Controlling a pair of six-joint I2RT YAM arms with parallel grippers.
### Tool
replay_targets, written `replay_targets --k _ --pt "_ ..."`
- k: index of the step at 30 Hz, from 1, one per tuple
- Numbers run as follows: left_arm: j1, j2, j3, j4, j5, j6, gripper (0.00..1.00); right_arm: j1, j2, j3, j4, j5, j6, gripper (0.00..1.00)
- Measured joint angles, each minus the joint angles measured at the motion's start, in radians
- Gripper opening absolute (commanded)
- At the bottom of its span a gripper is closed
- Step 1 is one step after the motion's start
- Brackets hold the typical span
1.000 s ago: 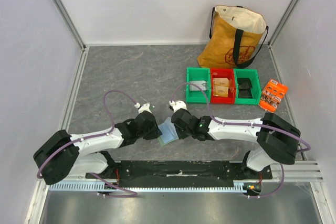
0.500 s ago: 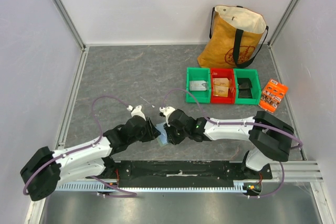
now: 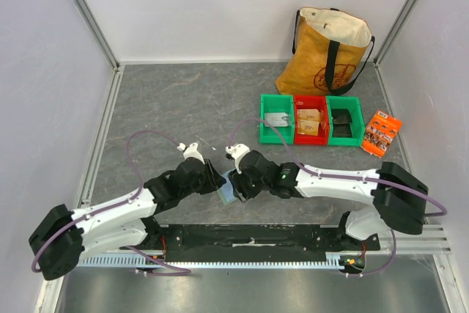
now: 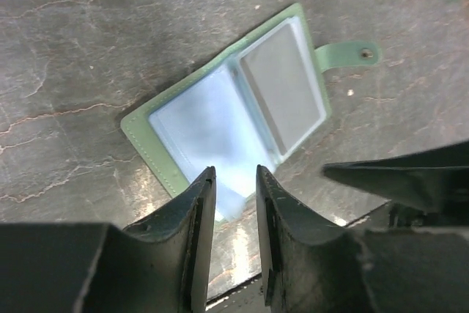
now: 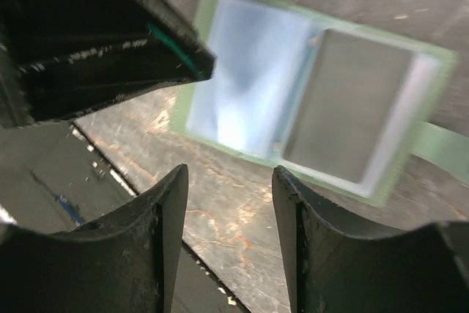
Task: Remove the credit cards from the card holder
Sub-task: Remove the credit card from the card holder.
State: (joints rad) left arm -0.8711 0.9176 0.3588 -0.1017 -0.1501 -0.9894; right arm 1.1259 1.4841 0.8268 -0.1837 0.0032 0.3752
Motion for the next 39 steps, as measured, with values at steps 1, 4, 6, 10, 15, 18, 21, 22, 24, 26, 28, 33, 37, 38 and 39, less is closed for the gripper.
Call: replay_targets --k 1,4,6,10,15,18,21,22,24,26,28,33,37,38,39 --pt "0.000 0.027 0.006 0.001 0.000 0.001 0.34 -0.001 -0.026 0.003 -0.016 0.045 0.003 0.58" --pt "0.000 0.098 0.013 0.002 0.003 0.006 0.33 -0.013 -0.061 0.006 -0.050 0.151 0.030 0.58" --pt "0.000 0.143 0.017 0.000 0.004 0.012 0.32 -0.027 -0.064 0.006 -0.074 0.207 0.048 0.58" --pt "0.000 0.202 0.020 -0.002 0.007 0.020 0.31 -0.051 -0.048 0.006 -0.105 0.274 0.085 0.58" --pt "0.000 0.224 0.026 0.000 0.010 0.027 0.30 -0.060 0.021 0.006 -0.111 0.291 0.108 0.57" --pt "0.000 0.228 0.028 0.000 0.010 0.032 0.29 -0.066 0.056 0.006 -0.109 0.288 0.116 0.57" --pt "0.000 0.228 0.028 0.000 0.011 0.035 0.29 -0.070 0.075 0.006 -0.108 0.283 0.126 0.54" --pt "0.000 0.229 0.029 0.000 0.011 0.037 0.29 -0.070 0.079 0.005 -0.107 0.282 0.127 0.52" --pt "0.000 0.230 0.029 0.000 0.011 0.038 0.29 -0.071 0.083 0.005 -0.102 0.277 0.131 0.50" --pt "0.000 0.230 0.029 0.000 0.011 0.039 0.29 -0.072 0.084 0.002 -0.098 0.267 0.138 0.47" --pt "0.000 0.230 0.029 0.000 0.011 0.039 0.29 -0.072 0.084 -0.002 -0.093 0.260 0.145 0.46" --pt "0.000 0.230 0.029 0.000 0.013 0.041 0.28 -0.076 0.084 -0.008 -0.085 0.257 0.161 0.45" --pt "0.000 0.232 0.029 0.001 0.013 0.041 0.28 -0.082 0.084 -0.013 -0.073 0.252 0.176 0.44" --pt "0.000 0.232 0.029 0.002 0.014 0.041 0.28 -0.084 0.084 -0.014 -0.070 0.248 0.179 0.43" --pt "0.000 0.232 0.029 0.002 0.014 0.041 0.28 -0.086 0.083 -0.016 -0.067 0.247 0.182 0.40"
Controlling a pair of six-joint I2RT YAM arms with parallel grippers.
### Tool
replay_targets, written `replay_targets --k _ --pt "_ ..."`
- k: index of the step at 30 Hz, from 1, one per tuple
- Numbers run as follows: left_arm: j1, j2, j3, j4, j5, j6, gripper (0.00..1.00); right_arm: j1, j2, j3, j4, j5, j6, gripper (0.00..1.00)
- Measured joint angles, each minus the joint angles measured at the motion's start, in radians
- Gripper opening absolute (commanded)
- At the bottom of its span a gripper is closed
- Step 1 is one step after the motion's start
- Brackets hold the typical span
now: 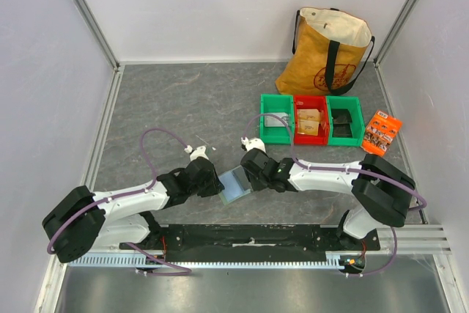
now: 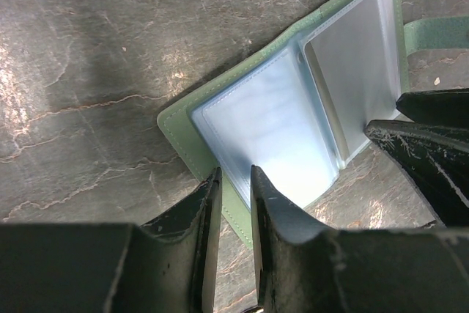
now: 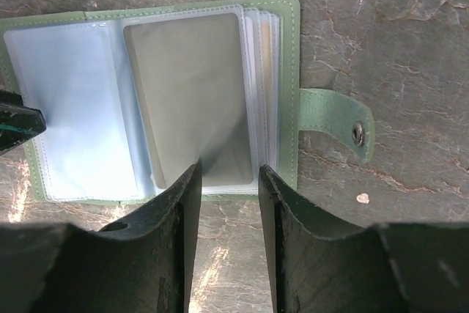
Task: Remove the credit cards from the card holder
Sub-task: Remove the credit card from the card holder.
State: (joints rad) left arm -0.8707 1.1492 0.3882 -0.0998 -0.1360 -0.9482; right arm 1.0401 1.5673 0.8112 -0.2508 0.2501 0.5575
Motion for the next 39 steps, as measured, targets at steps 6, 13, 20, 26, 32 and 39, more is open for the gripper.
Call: replay_targets --k 6,13,20,26,32,39 --pt "0.000 0.000 0.000 0.001 0.004 0.000 0.28 -0.017 -0.004 -0.008 0.011 -0.014 0.010 0.22" --pt "0.000 0.003 0.000 0.005 0.006 0.000 0.28 -0.021 -0.015 -0.019 0.018 -0.025 0.012 0.24" --pt "0.001 0.003 0.000 0.005 0.007 0.000 0.28 -0.019 -0.027 -0.019 -0.013 -0.025 0.027 0.36" --pt "0.001 0.003 0.000 0.005 0.007 0.000 0.28 -0.016 -0.030 -0.018 -0.031 -0.025 0.042 0.39" --pt "0.001 0.003 0.000 0.005 0.007 0.000 0.28 -0.016 -0.029 -0.010 -0.069 -0.025 0.057 0.40" --pt "0.001 0.003 0.000 0.006 0.008 0.000 0.28 -0.016 -0.025 -0.005 -0.080 -0.030 0.062 0.38"
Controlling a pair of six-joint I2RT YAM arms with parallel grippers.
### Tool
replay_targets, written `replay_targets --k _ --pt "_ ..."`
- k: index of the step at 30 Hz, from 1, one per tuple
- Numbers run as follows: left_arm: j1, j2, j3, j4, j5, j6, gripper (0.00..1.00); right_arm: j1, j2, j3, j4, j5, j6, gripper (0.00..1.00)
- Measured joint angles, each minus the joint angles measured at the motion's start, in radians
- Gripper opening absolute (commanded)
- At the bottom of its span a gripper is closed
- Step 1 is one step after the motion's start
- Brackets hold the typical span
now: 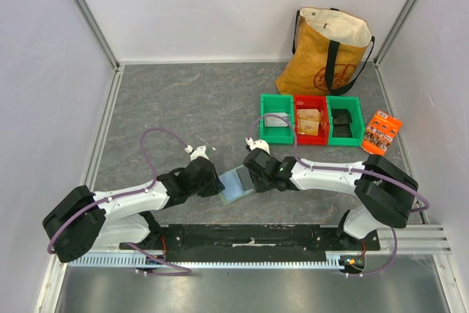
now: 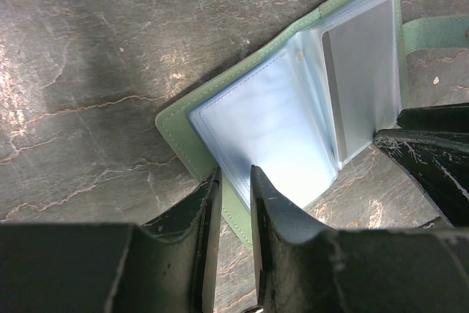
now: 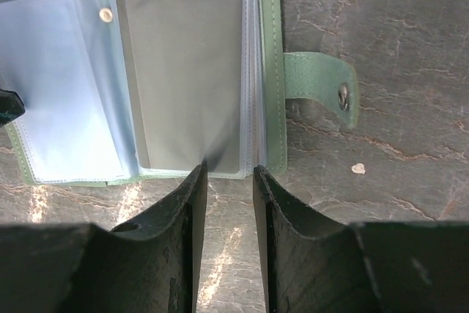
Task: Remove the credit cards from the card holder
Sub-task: Remove the credit card from the card holder.
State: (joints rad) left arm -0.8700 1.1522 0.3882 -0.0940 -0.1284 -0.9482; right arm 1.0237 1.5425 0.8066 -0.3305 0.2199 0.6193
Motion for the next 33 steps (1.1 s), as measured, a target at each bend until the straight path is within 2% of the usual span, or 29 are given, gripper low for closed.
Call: replay_targets --k 9,11,13,18,26,29,33 --pt "0.000 0.000 0.000 0.000 0.000 0.000 0.28 -0.001 0.021 0.010 0.017 -0.019 0.009 0.38" --pt "0.000 0.000 0.000 0.000 0.000 0.000 0.28 -0.005 0.021 0.010 0.019 -0.024 0.010 0.34" --pt "0.000 0.000 0.000 0.000 0.000 0.000 0.28 -0.008 0.021 0.010 0.021 -0.029 0.010 0.25" --pt "0.000 0.002 0.000 0.002 0.001 0.000 0.28 -0.011 0.021 0.007 0.037 -0.049 0.009 0.16" --pt "-0.001 0.004 0.000 0.007 0.002 0.000 0.28 -0.016 0.014 0.005 0.039 -0.058 -0.022 0.10" --pt "-0.001 0.004 0.000 0.007 0.002 0.000 0.28 -0.016 0.003 0.005 0.040 -0.075 -0.048 0.01" --pt "-0.005 0.008 -0.002 0.020 0.010 0.000 0.28 -0.012 -0.042 0.005 0.066 -0.106 -0.076 0.00"
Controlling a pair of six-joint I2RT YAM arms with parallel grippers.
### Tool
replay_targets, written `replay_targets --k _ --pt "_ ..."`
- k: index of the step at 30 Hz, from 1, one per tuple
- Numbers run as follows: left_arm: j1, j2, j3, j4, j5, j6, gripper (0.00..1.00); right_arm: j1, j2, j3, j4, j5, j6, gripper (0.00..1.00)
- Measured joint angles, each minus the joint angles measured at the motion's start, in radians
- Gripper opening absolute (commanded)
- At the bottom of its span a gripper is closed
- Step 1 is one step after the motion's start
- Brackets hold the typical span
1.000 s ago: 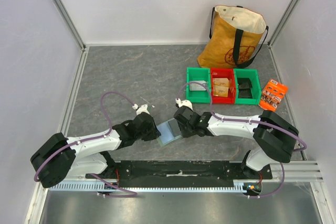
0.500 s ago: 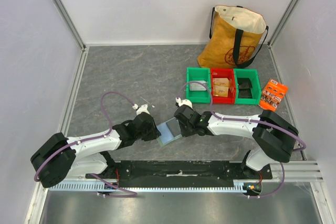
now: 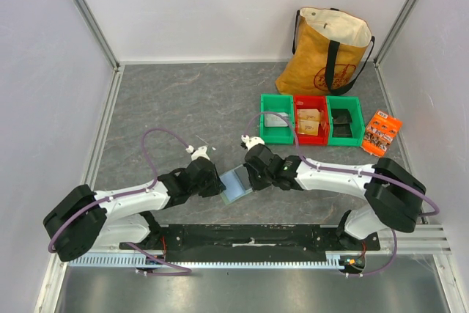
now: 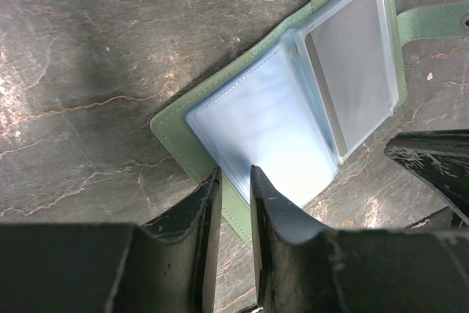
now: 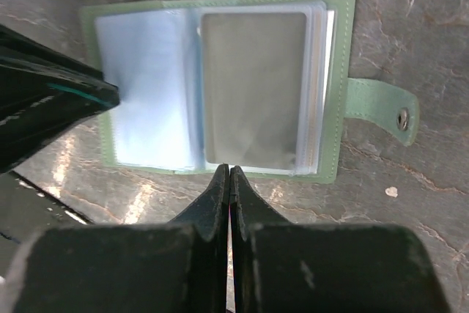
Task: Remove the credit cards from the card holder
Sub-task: Remove the credit card from the card holder.
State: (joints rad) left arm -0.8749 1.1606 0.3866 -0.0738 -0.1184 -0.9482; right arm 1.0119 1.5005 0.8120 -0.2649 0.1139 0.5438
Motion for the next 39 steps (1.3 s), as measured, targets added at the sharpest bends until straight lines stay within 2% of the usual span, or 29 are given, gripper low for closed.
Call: replay_targets --k 3,10,15,17,25,32,34,39 --pt "0.000 0.000 0.000 0.000 0.000 0.000 0.28 0.001 -0.023 0.000 0.016 -0.003 -0.017 0.00" --pt "0.000 0.000 -0.001 0.001 0.001 0.000 0.28 0.000 -0.024 0.000 -0.004 0.059 -0.002 0.21" --pt "0.000 0.000 -0.001 0.001 0.001 0.000 0.28 -0.023 -0.024 -0.013 -0.024 0.100 0.033 0.22" --pt "0.000 0.000 -0.001 0.001 0.001 0.000 0.28 -0.035 -0.024 -0.029 -0.022 0.100 0.043 0.25" --pt "0.000 0.000 -0.001 0.001 0.002 0.000 0.28 -0.083 -0.028 -0.108 0.069 0.034 0.068 0.41" --pt "0.000 0.000 -0.001 0.001 0.002 0.000 0.28 -0.097 -0.051 -0.110 0.154 -0.017 0.011 0.46" --pt "0.000 0.000 -0.001 0.001 0.002 0.000 0.28 -0.106 -0.051 -0.110 0.173 -0.036 -0.006 0.50" --pt "0.000 0.000 -0.001 0.001 0.002 0.000 0.28 -0.124 -0.031 -0.109 0.206 -0.073 -0.039 0.51"
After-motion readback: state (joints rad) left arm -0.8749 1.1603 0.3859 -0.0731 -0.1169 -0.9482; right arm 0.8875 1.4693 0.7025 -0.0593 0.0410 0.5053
